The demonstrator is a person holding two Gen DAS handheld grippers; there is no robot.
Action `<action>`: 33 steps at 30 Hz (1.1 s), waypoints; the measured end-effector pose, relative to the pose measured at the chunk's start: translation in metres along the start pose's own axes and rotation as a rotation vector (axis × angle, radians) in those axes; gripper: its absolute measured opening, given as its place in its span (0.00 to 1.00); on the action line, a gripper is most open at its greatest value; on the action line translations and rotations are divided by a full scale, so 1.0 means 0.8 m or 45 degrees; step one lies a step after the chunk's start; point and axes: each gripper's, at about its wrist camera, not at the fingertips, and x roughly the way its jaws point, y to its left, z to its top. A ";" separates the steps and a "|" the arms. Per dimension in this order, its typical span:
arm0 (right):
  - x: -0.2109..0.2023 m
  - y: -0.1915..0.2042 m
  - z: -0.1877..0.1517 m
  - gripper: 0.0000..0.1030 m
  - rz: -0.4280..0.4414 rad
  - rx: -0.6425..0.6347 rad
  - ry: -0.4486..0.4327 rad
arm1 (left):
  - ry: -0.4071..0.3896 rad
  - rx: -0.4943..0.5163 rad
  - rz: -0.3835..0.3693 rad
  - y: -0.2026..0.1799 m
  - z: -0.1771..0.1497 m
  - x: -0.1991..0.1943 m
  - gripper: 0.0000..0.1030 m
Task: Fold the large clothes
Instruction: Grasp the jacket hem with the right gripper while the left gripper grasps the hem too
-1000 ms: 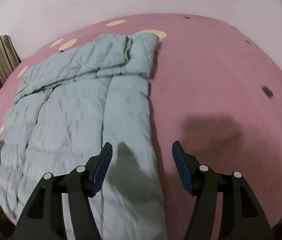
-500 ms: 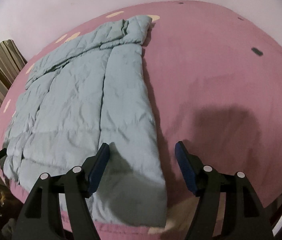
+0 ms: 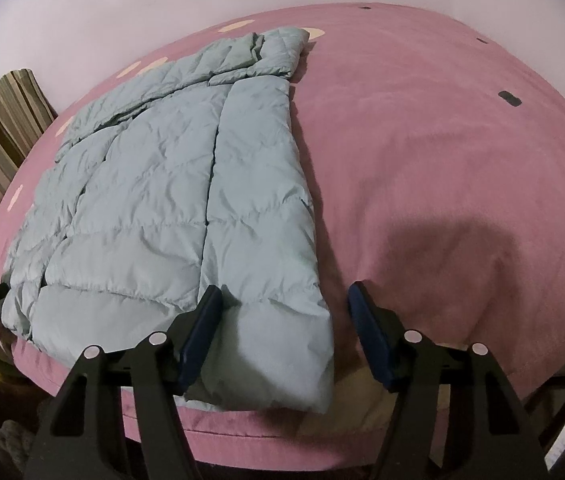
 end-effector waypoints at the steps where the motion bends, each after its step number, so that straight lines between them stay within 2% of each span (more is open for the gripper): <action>1: -0.001 0.000 0.000 0.60 -0.002 -0.003 0.000 | 0.008 0.000 0.003 -0.001 -0.001 -0.001 0.73; 4: -0.002 0.004 -0.002 0.52 -0.006 -0.014 -0.005 | 0.016 -0.011 -0.004 -0.004 -0.002 -0.001 0.70; 8: -0.002 0.010 -0.005 0.36 0.008 -0.031 -0.008 | 0.004 -0.070 -0.057 0.001 -0.004 -0.003 0.37; 10: -0.003 0.011 -0.005 0.23 0.031 -0.032 -0.006 | 0.000 -0.100 -0.063 0.004 -0.004 -0.003 0.30; 12: -0.004 0.013 -0.005 0.17 0.058 -0.026 -0.005 | -0.008 -0.095 -0.055 0.003 -0.005 -0.005 0.18; 15: -0.008 0.012 -0.004 0.09 0.086 -0.015 -0.011 | -0.041 -0.092 -0.050 -0.002 -0.005 -0.013 0.08; 20: -0.029 0.009 0.011 0.06 0.182 0.042 -0.060 | -0.163 -0.068 -0.044 -0.017 0.012 -0.049 0.05; 25: -0.046 0.015 0.054 0.05 0.245 0.047 -0.140 | -0.289 -0.016 -0.069 -0.042 0.060 -0.075 0.05; 29: -0.036 0.018 0.097 0.05 0.262 0.054 -0.174 | -0.327 0.009 -0.055 -0.055 0.106 -0.062 0.05; 33: -0.003 0.019 0.146 0.05 0.259 0.086 -0.161 | -0.307 -0.014 -0.033 -0.058 0.157 -0.020 0.05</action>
